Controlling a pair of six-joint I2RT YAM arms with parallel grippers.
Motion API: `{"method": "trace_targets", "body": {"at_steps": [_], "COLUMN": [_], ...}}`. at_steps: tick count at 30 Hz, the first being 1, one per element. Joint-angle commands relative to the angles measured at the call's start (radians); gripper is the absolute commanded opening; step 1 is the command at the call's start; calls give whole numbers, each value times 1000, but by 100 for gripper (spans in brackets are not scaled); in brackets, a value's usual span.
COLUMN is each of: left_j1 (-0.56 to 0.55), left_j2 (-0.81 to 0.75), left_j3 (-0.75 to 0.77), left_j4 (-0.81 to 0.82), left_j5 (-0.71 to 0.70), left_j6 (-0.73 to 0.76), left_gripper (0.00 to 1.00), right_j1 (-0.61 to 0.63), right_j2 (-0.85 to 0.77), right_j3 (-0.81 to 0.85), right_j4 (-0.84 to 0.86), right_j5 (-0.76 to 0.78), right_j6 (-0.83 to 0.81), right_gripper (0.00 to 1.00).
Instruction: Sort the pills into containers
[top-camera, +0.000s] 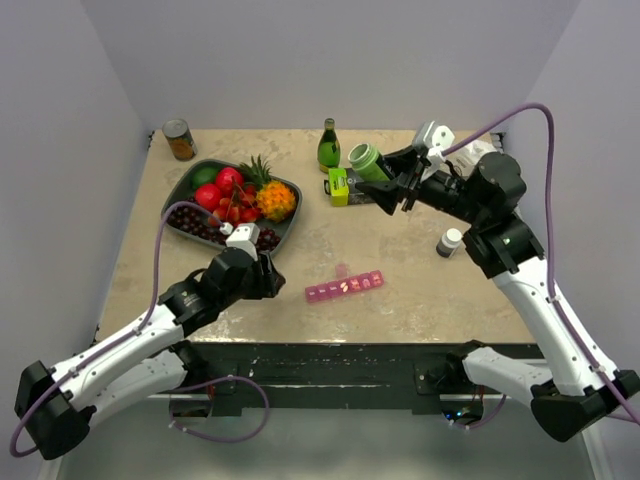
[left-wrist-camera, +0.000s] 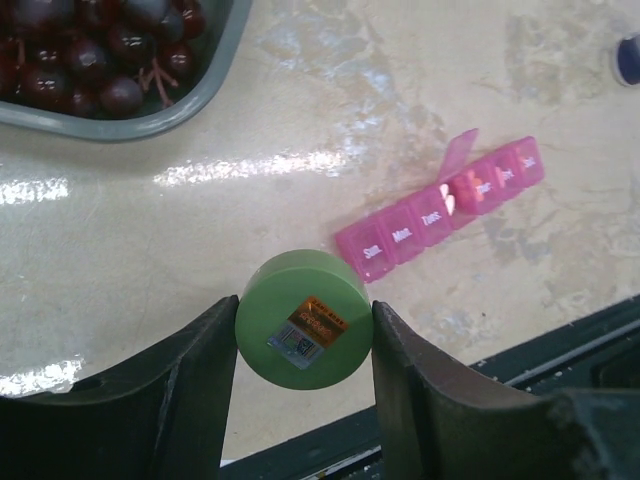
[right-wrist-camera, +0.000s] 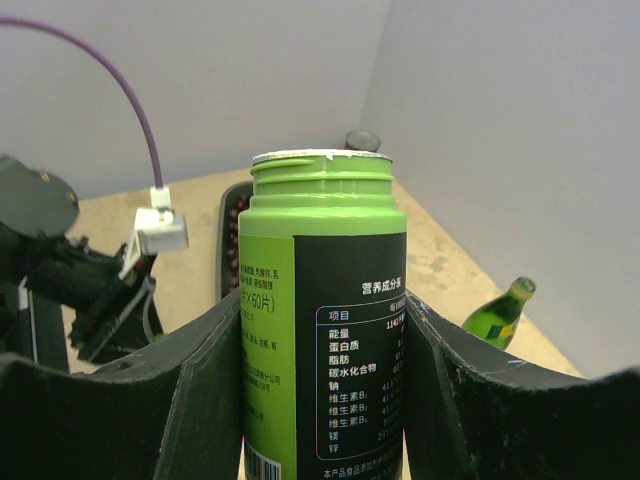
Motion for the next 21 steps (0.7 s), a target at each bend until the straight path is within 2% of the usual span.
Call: {"method": "trace_targets", "body": {"at_steps": [1, 6, 11, 15, 21], "left_j1": [6, 6, 6, 6, 6], "left_j2": [-82, -136, -141, -145, -177], "left_j3": [28, 40, 48, 62, 73], "left_j4": [60, 156, 230, 247, 248], "left_j5": [79, 189, 280, 306, 318], "left_j6": [29, 25, 22, 25, 18], "left_gripper": [4, 3, 3, 3, 3], "right_j1": [-15, -20, -29, -27, -29], "right_j2": [9, -17, -52, -97, -123], "right_j3": [-25, -106, -192, -287, -335], "right_j4": [-21, -55, 3, 86, 64], "right_j5": [-123, -190, -283, -288, -293], "right_j6": [-12, -108, -142, -199, -233], "right_gripper": [0, 0, 0, 0, 0]}}
